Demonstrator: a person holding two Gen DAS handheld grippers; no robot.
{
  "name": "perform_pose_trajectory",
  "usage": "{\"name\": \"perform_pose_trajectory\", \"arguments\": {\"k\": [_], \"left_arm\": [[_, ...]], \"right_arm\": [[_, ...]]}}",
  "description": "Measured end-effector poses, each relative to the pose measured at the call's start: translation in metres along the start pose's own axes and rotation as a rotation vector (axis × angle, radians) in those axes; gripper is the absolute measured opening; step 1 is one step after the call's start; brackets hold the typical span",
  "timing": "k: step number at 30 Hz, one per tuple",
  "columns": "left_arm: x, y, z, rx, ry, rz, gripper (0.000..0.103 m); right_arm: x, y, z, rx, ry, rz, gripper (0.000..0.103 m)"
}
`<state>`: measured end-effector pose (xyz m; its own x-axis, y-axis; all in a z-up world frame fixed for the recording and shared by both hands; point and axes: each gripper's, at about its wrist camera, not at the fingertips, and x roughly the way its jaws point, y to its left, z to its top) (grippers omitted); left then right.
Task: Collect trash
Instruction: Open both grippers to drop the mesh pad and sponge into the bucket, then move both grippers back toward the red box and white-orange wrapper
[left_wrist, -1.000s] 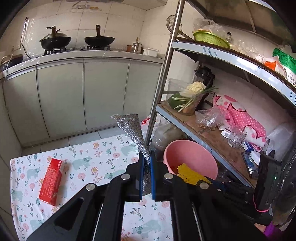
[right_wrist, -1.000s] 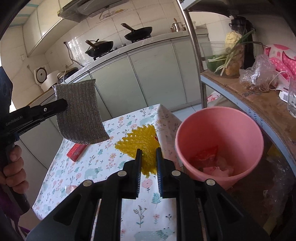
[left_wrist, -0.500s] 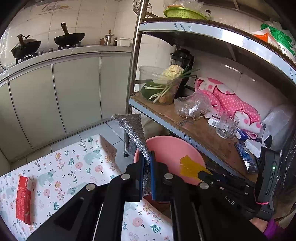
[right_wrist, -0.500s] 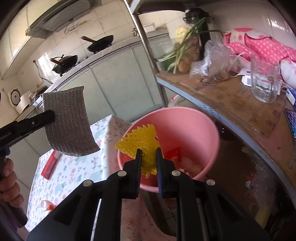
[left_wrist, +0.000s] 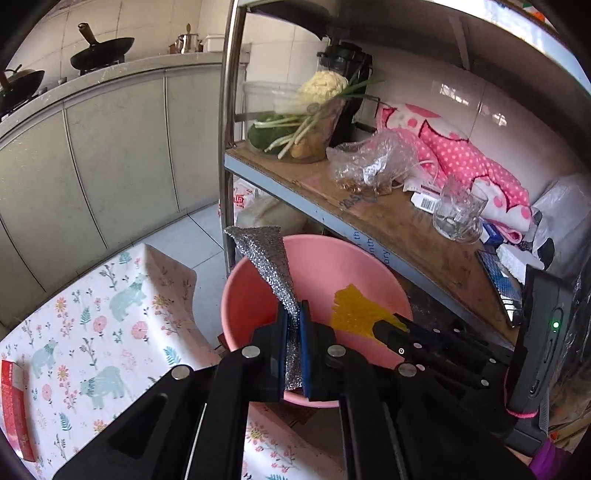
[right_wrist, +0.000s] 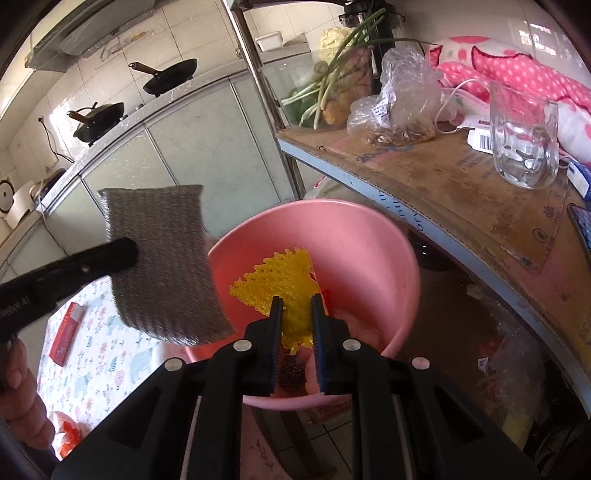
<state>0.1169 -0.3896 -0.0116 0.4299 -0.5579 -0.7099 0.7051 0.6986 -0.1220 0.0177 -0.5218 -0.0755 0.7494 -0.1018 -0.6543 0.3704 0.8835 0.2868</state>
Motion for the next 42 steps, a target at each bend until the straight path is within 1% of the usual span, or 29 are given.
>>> {"name": "perform_pose_trajectory", "arguments": {"k": [3, 5, 8, 10, 11, 12, 15, 19, 22, 24, 27, 34, 38, 42], "left_arm": [[0.014, -0.002, -0.002, 0.005, 0.027, 0.002, 0.005], [0.024, -0.002, -0.006, 0.010, 0.052, 0.008, 0.005], [0.036, 0.000, -0.009, -0.002, 0.090, 0.011, 0.007], [0.038, 0.003, -0.008, -0.020, 0.106, 0.017, 0.013], [0.036, 0.006, -0.007, -0.030, 0.105, 0.010, 0.020], [0.033, 0.008, -0.006, -0.036, 0.096, 0.012, 0.025], [0.021, 0.014, -0.001, -0.047, 0.064, 0.011, 0.027], [-0.003, 0.022, 0.004, -0.064, 0.035, 0.003, 0.027], [-0.028, 0.029, 0.004, -0.056, 0.007, 0.008, 0.028], [-0.046, 0.035, 0.002, -0.055, -0.017, 0.021, 0.032], [-0.076, 0.050, -0.005, -0.070, -0.064, 0.056, 0.033], [-0.142, 0.098, -0.035, -0.122, -0.112, 0.147, 0.034], [-0.174, 0.123, -0.061, -0.169, -0.130, 0.191, 0.035], [-0.193, 0.139, -0.090, -0.213, -0.112, 0.221, 0.035]], "right_arm": [[0.007, -0.002, -0.001, 0.006, 0.016, -0.018, 0.016], [0.012, -0.005, -0.002, 0.022, 0.030, -0.010, 0.017], [0.019, -0.009, -0.003, 0.054, 0.058, -0.004, 0.025], [0.021, -0.009, -0.002, 0.053, 0.063, 0.005, 0.032], [0.020, -0.008, -0.002, 0.045, 0.061, 0.002, 0.033], [0.019, -0.007, -0.001, 0.037, 0.057, -0.006, 0.034], [0.016, -0.005, -0.001, 0.023, 0.046, -0.008, 0.034], [0.007, -0.003, -0.001, 0.014, 0.033, 0.008, 0.034], [-0.006, 0.006, -0.003, -0.023, -0.002, 0.028, 0.034], [-0.015, 0.014, -0.004, -0.056, -0.023, 0.045, 0.034], [-0.029, 0.028, -0.007, -0.090, -0.038, 0.092, 0.034], [-0.045, 0.073, -0.023, -0.163, 0.015, 0.200, 0.034], [-0.049, 0.104, -0.037, -0.215, 0.080, 0.284, 0.034], [-0.051, 0.137, -0.054, -0.277, 0.167, 0.378, 0.034]]}}
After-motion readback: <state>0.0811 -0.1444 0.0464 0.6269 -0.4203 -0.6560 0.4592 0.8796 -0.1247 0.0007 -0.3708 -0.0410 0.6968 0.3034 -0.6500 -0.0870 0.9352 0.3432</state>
